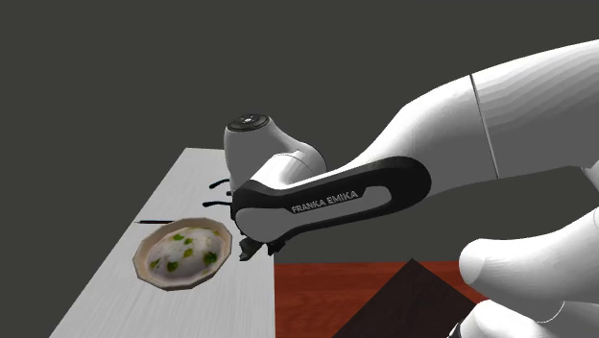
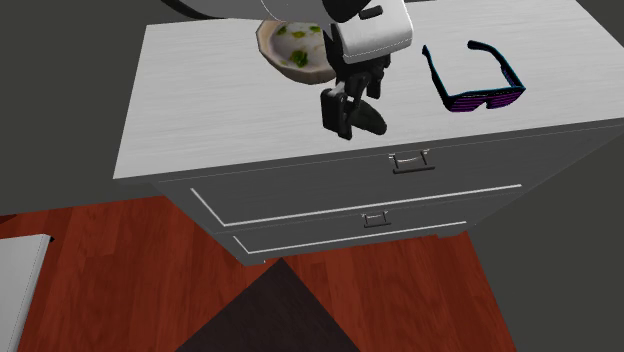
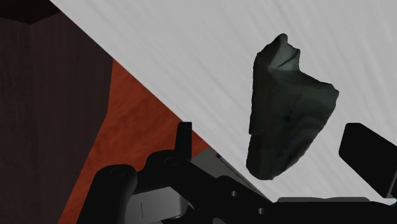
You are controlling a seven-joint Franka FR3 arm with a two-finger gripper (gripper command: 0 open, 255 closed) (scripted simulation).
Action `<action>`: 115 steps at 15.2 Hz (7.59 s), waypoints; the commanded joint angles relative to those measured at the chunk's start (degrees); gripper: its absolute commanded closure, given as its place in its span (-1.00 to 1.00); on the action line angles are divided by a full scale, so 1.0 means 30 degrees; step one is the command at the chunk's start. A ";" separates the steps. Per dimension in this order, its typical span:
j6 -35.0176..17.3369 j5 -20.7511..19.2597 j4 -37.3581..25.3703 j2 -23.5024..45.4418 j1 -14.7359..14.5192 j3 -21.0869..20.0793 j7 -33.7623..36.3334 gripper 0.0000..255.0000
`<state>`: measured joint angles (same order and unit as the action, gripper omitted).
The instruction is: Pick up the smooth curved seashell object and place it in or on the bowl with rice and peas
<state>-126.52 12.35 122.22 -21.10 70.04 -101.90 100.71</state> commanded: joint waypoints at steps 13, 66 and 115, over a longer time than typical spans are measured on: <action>0.3524 0.1098 -0.2593 -0.1375 0.2893 -0.1224 0.1168 -1.00; 0.1300 0.3994 -0.2383 -0.1119 0.5005 -0.3557 -0.1225 -1.00; 0.6880 0.0477 -0.6463 0.1788 0.2015 0.0091 0.0900 1.00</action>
<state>-106.80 13.99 103.70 -15.87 76.19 -101.79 103.19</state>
